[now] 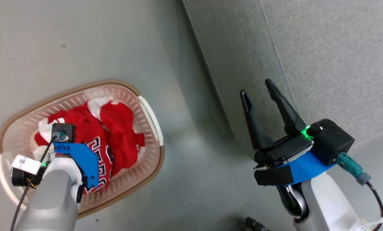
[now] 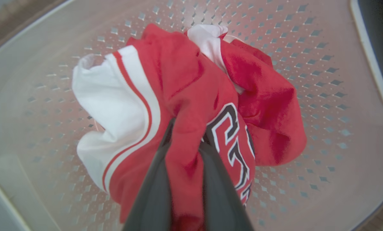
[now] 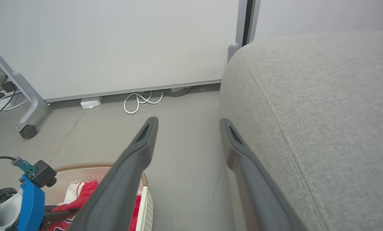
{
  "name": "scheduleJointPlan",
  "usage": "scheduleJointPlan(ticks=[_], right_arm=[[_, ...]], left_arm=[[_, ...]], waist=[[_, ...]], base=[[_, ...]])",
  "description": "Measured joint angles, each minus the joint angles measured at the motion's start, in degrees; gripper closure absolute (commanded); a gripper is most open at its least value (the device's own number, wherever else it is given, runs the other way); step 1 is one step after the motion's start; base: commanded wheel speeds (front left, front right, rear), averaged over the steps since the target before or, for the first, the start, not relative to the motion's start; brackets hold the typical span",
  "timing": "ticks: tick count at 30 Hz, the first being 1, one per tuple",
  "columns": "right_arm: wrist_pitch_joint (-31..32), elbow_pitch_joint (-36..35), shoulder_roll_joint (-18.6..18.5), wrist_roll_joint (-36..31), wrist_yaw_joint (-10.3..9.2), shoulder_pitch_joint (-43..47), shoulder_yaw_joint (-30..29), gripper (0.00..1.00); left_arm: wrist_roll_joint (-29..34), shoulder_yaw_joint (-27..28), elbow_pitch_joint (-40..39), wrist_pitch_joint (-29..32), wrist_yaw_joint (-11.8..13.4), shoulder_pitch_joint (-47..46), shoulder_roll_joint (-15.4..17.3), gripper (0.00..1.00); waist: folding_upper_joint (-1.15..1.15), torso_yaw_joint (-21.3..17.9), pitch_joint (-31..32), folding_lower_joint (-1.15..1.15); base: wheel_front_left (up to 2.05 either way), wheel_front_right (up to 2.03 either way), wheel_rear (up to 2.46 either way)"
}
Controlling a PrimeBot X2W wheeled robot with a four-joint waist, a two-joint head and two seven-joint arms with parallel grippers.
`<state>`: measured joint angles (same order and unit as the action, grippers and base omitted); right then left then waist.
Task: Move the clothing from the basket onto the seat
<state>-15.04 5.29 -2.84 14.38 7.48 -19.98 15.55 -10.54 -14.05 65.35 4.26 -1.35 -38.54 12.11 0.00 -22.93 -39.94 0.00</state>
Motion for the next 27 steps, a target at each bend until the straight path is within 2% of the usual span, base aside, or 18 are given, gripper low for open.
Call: scheduleJointPlan(ticks=[8, 15, 20, 27], right_arm=[[0.0, 4.0, 0.0, -3.4, 0.0, 3.1, -0.9, 0.0], [0.0, 6.7, 0.1, -5.5, 0.0, 6.7, -2.5, 0.0], [0.9, 7.6, 0.1, -6.2, 0.0, 9.4, -3.7, 0.0], [3.2, 7.7, 0.0, -6.3, 0.0, 13.0, -3.8, 0.0]], left_arm=[[-1.4, -2.0, 1.1, -5.3, -4.3, 1.7, -5.1, 1.0], [-3.6, -5.1, -0.1, -8.8, -5.8, 4.2, -8.2, 1.0], [-7.9, -9.4, -4.5, -9.4, -5.9, 4.7, -9.1, 1.0], [-18.4, -18.1, -16.0, -7.3, -6.1, 5.5, -9.3, 1.0]], waist=[[0.0, 3.7, 10.6, -0.02], [0.0, 7.3, 20.8, -0.02], [0.0, 10.1, 27.4, -0.02], [0.01, 14.0, 34.6, -0.02]], base=[[0.0, 0.0, 0.0], [0.0, 0.0, 0.0], [0.0, 0.0, 0.0], [0.0, 0.0, 0.0]])
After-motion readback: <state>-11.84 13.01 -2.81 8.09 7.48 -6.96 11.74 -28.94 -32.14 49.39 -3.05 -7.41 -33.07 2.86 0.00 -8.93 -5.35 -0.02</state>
